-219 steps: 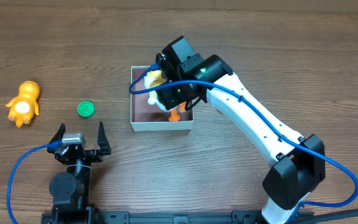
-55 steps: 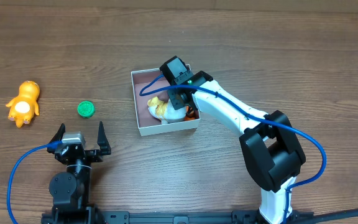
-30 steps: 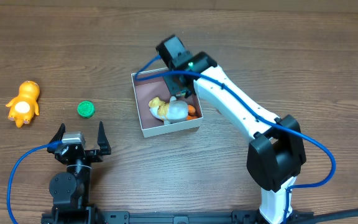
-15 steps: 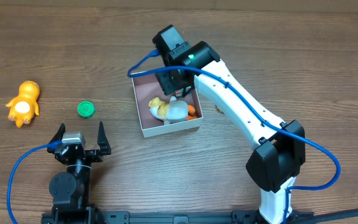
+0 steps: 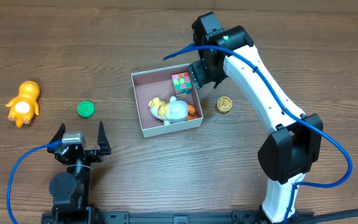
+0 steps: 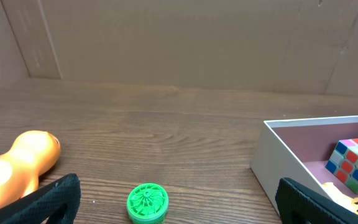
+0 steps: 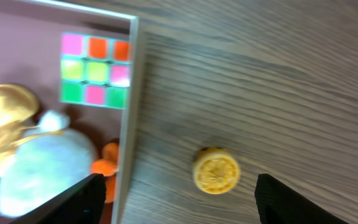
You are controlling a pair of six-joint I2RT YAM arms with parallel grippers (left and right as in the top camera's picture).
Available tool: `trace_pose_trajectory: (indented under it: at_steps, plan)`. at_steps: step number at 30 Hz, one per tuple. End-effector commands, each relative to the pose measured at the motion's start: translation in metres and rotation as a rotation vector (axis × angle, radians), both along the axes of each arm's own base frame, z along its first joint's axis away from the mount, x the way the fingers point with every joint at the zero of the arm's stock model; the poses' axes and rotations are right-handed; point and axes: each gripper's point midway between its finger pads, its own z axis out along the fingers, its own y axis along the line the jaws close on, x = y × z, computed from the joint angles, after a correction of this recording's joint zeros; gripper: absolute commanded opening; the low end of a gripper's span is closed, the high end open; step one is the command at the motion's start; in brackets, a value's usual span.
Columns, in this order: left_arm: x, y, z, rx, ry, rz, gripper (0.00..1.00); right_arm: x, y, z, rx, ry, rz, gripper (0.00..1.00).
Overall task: Pack container
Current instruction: 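Raise the right gripper and move it right toward the gold disc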
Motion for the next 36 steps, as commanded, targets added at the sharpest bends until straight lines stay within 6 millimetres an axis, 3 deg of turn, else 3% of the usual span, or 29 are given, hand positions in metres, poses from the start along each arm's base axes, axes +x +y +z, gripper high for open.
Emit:
trace_pose_trajectory:
  at_steps: [1,9,16,23,28,30,34,36]
  plan:
    - [0.0,0.002,0.001,0.023,-0.005,0.009,1.0,-0.005,0.022,0.001,0.082,0.024,0.057,0.79]
    - [0.0,0.002,0.001,0.023,-0.005,0.009,1.0,-0.008,0.023,-0.024,0.055,0.087,0.059,0.79]
    - [0.0,0.002,0.001,0.023,-0.005,0.009,1.0,-0.01,0.023,-0.031,0.056,0.097,0.06,0.79]
    - [0.0,0.002,0.001,0.023,-0.006,0.009,1.0,-0.021,0.018,-0.059,0.036,0.14,0.057,0.79]
    - [0.0,0.002,0.0,0.023,-0.004,0.009,1.0,-0.022,0.017,-0.062,0.035,0.142,0.057,0.78]
    - [0.0,0.002,0.0,0.023,-0.004,0.009,1.0,-0.022,0.017,-0.062,0.035,0.142,0.057,0.72]
    - [0.0,0.002,0.0,0.023,-0.004,0.009,1.0,-0.021,0.018,-0.062,0.038,0.139,0.053,0.33]
    - [0.0,0.002,0.0,0.023,-0.004,0.009,1.0,-0.02,0.018,-0.062,0.039,0.137,0.053,0.28]
